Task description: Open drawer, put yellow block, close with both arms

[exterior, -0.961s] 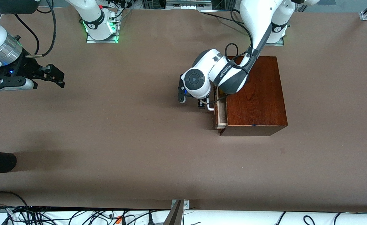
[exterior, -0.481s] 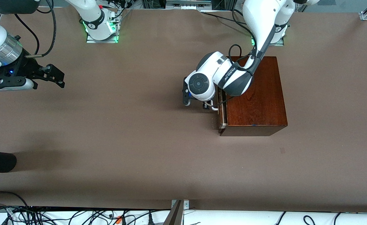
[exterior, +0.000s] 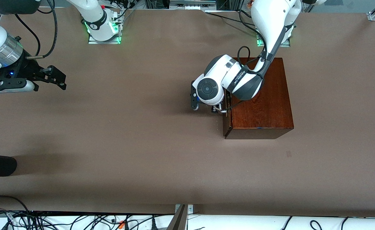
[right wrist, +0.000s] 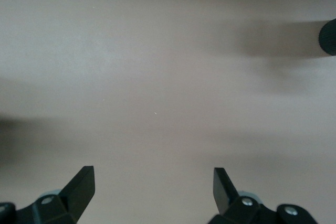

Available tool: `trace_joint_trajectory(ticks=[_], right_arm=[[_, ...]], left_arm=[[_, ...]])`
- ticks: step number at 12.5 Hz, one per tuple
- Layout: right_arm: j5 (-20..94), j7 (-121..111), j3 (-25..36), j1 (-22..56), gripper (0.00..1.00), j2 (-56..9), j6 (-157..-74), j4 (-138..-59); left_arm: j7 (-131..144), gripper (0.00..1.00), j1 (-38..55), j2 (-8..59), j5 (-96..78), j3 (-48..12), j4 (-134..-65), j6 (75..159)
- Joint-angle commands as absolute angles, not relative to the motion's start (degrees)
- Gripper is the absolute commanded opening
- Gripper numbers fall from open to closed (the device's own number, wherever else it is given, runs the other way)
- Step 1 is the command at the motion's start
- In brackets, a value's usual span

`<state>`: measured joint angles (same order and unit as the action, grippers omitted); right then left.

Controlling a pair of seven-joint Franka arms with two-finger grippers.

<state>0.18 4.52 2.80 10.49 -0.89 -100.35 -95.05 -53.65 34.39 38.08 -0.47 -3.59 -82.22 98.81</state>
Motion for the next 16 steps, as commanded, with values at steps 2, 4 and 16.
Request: trace_joint_trajectory(ticks=[2, 4, 16], right_arm=[[1.3, 5.1, 2.5, 10.1, 1.0, -1.5, -100.1, -93.6], [1.3, 5.2, 2.5, 10.1, 1.0, -1.5, -100.4, -93.6], [1.3, 5.1, 2.5, 10.1, 1.0, -1.5, -100.2, -93.6]], left_arm=[[-53.8, 1.0, 34.2, 36.7, 1.1, -3.4, -82.1, 96.9], [-53.7, 1.0, 34.2, 36.7, 1.0, -3.4, -81.8, 96.9], [-17.4, 1.0, 25.2, 21.0, -2.0, -3.3, -77.3, 82.7]])
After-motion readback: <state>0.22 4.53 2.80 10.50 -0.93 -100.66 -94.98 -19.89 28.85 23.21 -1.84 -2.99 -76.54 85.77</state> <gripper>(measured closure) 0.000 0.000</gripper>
